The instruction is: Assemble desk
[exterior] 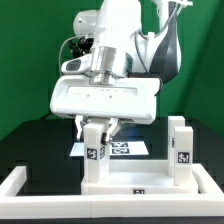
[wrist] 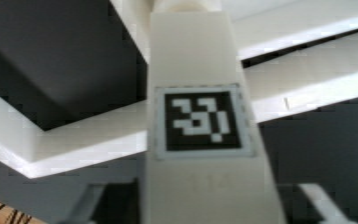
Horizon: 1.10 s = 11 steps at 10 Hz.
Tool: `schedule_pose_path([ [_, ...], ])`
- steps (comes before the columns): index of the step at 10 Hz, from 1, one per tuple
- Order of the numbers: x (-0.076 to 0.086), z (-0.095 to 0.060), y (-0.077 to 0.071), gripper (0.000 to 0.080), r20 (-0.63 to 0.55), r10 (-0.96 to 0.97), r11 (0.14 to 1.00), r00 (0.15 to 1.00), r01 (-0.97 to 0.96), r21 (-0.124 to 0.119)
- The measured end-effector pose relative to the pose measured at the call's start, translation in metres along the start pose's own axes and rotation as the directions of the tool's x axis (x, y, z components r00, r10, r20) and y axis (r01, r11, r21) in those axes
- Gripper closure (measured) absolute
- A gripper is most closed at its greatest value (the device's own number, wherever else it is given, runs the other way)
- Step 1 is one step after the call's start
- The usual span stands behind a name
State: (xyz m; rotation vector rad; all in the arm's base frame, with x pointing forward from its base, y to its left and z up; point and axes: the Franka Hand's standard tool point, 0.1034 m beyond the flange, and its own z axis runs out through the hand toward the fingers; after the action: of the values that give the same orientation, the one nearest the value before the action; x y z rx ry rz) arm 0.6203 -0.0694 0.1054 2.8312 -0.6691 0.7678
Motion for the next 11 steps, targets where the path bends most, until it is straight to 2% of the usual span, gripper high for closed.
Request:
schedule_pose_path([
  [2, 0.0, 0.0, 0.0, 0.0183, 0.0, 0.0, 1.0, 1.0, 0.0, 0.0],
  [5, 0.0, 0.0, 0.0, 0.0151, 0.0, 0.0, 1.0, 1.0, 0.0, 0.0],
  [9, 0.0, 0.0, 0.0, 0.015, 0.001, 0.0, 1.0, 1.0, 0.0, 0.0],
  [11, 0.007, -0.019, -0.002, 0.015, 0.09, 0.005, 1.0, 0.996, -0.008, 0.028],
])
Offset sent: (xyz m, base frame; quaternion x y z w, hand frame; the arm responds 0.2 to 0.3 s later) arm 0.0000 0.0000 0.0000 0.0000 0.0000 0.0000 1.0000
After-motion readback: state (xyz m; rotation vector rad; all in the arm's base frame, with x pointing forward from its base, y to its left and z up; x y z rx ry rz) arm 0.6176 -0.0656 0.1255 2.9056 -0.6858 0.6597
